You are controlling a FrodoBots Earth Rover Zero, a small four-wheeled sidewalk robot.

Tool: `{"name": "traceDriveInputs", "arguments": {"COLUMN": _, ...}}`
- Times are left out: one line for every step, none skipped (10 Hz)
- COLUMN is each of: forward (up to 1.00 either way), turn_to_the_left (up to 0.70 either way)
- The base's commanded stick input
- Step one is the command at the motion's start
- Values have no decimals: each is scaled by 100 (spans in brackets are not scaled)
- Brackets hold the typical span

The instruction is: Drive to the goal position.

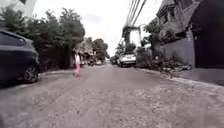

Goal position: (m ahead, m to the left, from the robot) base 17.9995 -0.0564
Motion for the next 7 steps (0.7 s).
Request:
{"name": "traceDriveInputs", "arguments": {"forward": 100, "turn_to_the_left": 4}}
{"name": "traceDriveInputs", "arguments": {"forward": 100, "turn_to_the_left": 25}}
{"name": "traceDriveInputs", "arguments": {"forward": 100, "turn_to_the_left": 27}}
{"name": "traceDriveInputs", "arguments": {"forward": 100, "turn_to_the_left": 16}}
{"name": "traceDriveInputs", "arguments": {"forward": 100, "turn_to_the_left": 0}}
{"name": "traceDriveInputs", "arguments": {"forward": 100, "turn_to_the_left": 0}}
{"name": "traceDriveInputs", "arguments": {"forward": 100, "turn_to_the_left": 0}}
